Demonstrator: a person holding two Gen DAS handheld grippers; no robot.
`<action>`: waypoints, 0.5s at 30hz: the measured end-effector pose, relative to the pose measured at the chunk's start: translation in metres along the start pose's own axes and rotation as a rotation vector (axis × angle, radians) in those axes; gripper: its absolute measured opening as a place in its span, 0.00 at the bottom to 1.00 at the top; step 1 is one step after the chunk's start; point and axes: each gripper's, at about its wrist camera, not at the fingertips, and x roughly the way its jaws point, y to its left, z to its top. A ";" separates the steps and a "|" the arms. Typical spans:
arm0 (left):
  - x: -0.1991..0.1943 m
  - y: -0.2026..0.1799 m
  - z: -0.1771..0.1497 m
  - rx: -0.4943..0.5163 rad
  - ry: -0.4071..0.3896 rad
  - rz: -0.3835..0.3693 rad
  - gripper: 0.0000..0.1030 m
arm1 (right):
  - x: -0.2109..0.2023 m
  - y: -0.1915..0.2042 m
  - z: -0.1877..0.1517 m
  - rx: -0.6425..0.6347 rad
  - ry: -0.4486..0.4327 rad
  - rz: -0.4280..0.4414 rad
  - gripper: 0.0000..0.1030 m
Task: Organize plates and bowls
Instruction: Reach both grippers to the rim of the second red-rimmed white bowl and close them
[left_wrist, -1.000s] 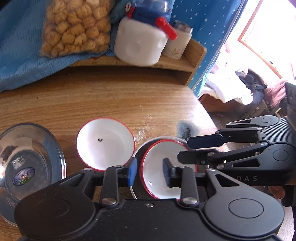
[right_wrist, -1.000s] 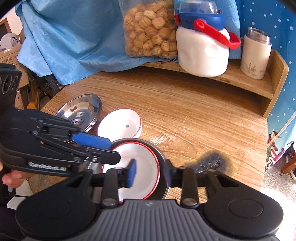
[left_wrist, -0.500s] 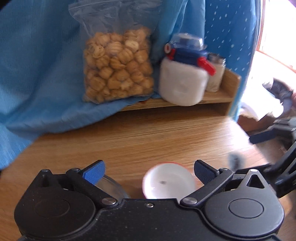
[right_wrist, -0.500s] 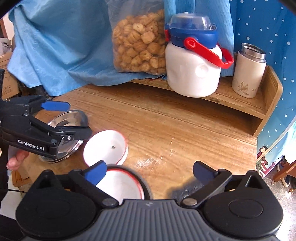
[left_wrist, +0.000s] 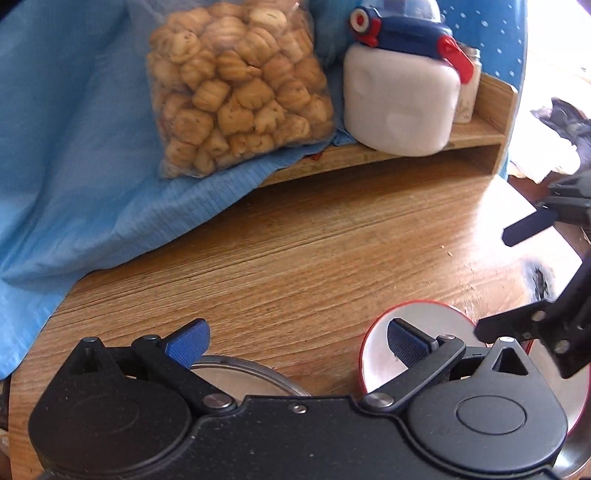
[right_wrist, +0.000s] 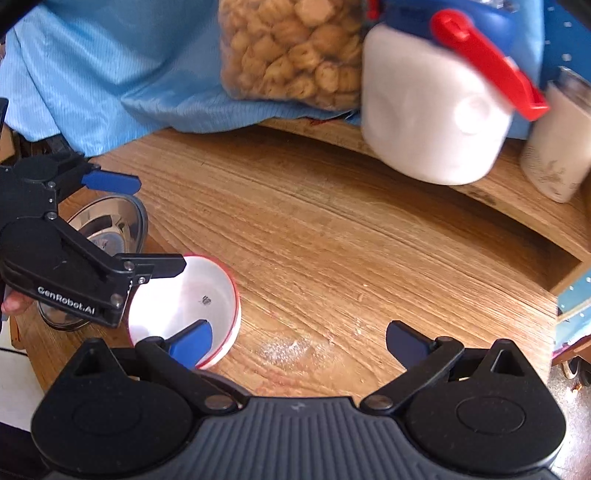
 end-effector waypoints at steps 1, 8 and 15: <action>0.001 0.000 0.000 0.009 0.002 -0.007 0.99 | 0.003 0.001 0.002 -0.004 0.006 0.005 0.99; 0.007 -0.004 0.002 0.074 0.000 -0.035 0.99 | 0.017 0.007 0.008 -0.039 0.043 0.011 0.99; 0.015 -0.006 0.005 0.091 0.008 -0.026 0.98 | 0.024 0.003 0.010 -0.053 0.061 -0.015 0.99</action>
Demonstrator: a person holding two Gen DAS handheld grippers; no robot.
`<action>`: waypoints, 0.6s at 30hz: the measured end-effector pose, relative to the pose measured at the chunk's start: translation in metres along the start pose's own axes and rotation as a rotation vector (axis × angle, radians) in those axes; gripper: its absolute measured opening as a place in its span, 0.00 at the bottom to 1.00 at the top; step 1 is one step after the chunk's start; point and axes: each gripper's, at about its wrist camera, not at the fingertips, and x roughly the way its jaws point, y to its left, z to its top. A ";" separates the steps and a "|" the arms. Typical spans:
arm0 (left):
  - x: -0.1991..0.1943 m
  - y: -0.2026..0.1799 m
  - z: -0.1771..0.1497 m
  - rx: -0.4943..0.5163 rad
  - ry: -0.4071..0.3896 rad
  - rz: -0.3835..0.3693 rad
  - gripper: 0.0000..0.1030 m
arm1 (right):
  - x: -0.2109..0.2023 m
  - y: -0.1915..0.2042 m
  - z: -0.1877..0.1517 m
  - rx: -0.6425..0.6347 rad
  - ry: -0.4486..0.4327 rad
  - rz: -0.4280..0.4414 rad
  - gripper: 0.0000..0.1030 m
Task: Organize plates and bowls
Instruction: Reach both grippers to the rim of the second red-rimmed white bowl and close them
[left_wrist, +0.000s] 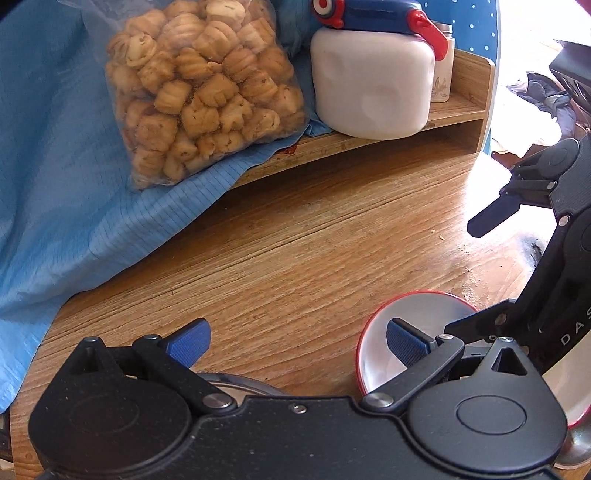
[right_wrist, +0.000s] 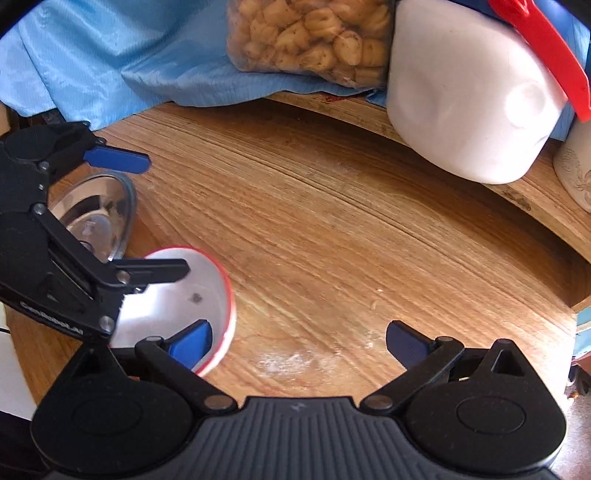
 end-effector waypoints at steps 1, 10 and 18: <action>0.001 0.001 0.001 -0.002 0.000 -0.002 0.98 | 0.000 -0.001 0.000 -0.004 -0.002 -0.005 0.99; 0.006 0.001 0.010 -0.021 0.002 -0.006 0.98 | 0.000 -0.018 0.002 0.007 -0.018 -0.022 0.99; 0.010 -0.006 0.017 -0.023 0.002 -0.027 0.98 | 0.000 -0.038 0.001 0.062 -0.036 -0.036 0.99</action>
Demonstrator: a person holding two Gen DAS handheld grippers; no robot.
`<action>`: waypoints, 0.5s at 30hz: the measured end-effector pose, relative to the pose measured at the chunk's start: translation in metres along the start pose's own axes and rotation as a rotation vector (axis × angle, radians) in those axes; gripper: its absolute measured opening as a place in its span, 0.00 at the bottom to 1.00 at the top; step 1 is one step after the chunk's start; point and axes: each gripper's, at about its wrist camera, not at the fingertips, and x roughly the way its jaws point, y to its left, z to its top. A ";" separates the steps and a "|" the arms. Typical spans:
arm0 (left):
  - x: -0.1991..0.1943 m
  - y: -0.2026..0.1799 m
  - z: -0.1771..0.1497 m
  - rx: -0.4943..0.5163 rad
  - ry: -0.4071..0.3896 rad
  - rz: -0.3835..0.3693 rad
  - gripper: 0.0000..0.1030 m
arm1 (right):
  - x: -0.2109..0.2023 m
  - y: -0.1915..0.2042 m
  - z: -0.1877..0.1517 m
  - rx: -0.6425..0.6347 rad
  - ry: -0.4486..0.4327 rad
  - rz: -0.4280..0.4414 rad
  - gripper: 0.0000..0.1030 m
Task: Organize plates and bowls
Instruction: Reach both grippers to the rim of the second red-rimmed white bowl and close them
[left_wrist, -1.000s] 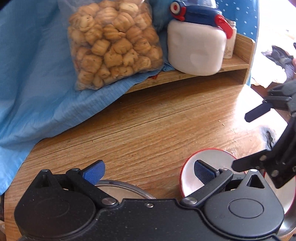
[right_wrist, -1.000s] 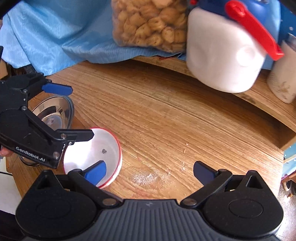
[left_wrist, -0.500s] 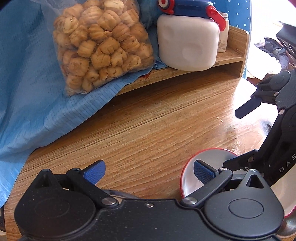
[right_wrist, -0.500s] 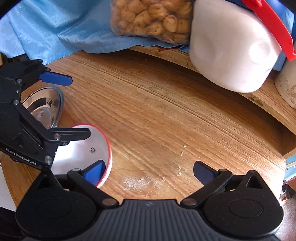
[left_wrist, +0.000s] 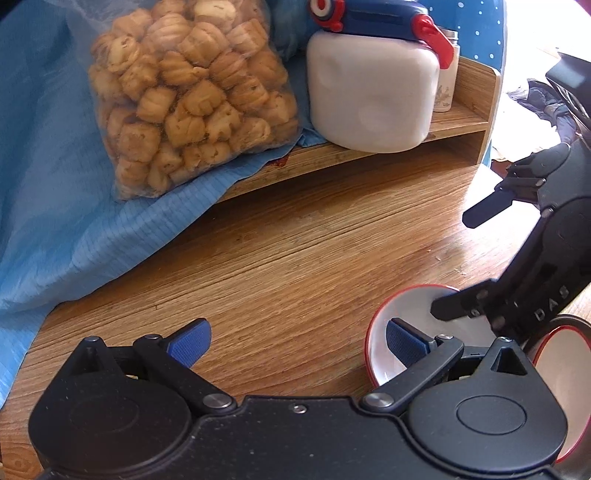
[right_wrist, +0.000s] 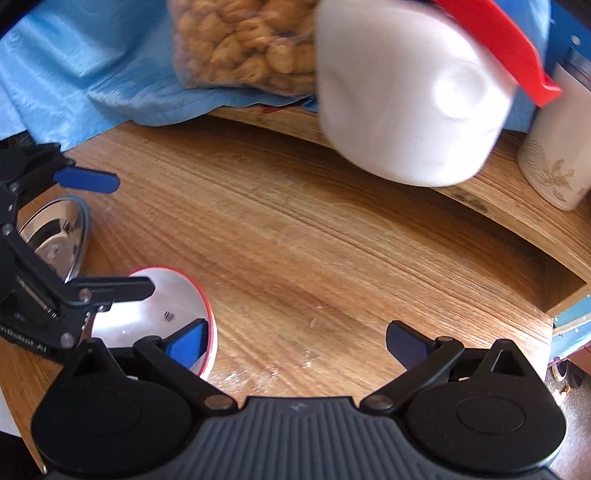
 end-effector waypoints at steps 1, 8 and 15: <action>0.001 -0.001 0.001 -0.001 0.002 -0.001 0.98 | 0.000 -0.002 0.000 0.008 -0.001 0.001 0.99; 0.014 -0.009 0.007 -0.015 0.040 -0.008 0.95 | -0.001 -0.011 -0.005 0.047 -0.012 -0.004 0.99; 0.020 -0.015 0.008 -0.045 0.080 -0.028 0.83 | -0.005 -0.019 -0.016 0.087 -0.031 -0.010 0.99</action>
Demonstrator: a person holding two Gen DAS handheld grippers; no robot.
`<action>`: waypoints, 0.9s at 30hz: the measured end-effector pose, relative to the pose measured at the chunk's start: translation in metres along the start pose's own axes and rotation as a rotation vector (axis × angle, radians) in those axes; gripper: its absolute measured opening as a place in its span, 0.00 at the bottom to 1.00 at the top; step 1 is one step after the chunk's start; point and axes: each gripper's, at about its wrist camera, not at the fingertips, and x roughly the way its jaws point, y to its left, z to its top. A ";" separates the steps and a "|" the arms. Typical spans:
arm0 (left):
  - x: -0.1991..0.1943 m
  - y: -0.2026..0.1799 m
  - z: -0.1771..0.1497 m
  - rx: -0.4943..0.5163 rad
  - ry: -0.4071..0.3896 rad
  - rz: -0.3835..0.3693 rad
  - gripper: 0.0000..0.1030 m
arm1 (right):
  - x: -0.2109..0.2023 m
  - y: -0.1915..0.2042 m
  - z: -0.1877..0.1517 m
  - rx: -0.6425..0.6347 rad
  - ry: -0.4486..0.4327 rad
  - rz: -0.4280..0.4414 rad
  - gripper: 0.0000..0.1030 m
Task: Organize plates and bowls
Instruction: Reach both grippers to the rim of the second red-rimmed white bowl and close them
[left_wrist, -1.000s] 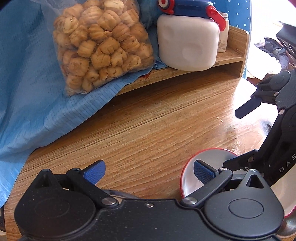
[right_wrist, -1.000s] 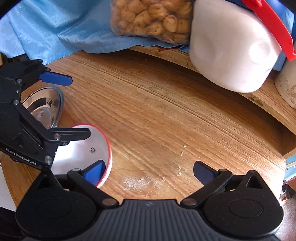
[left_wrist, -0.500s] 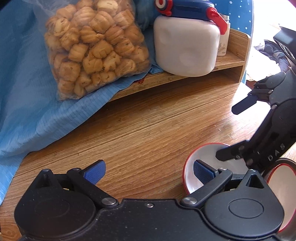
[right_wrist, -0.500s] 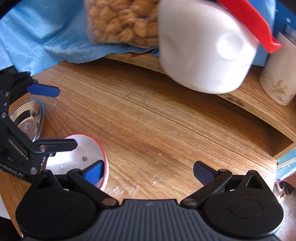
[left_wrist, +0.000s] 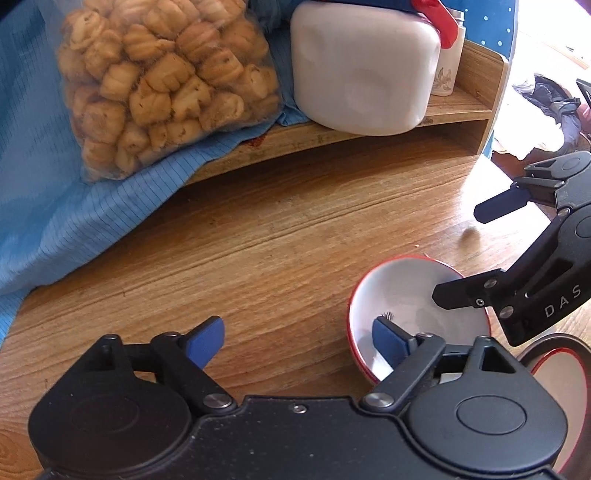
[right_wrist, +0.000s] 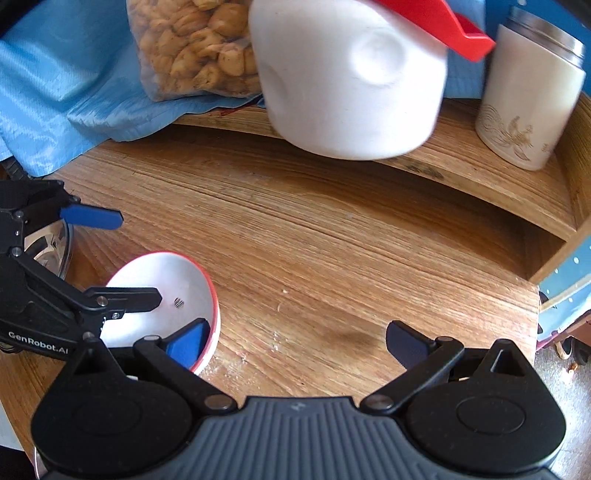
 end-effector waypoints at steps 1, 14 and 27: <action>0.000 -0.001 0.000 -0.001 0.003 -0.004 0.81 | -0.001 0.000 -0.002 0.004 -0.005 0.001 0.99; -0.001 -0.018 0.002 -0.025 0.018 -0.050 0.49 | -0.011 0.002 -0.010 0.070 -0.022 0.084 0.74; -0.001 -0.023 0.004 -0.041 0.023 -0.111 0.24 | -0.011 0.006 -0.010 0.112 -0.003 0.187 0.43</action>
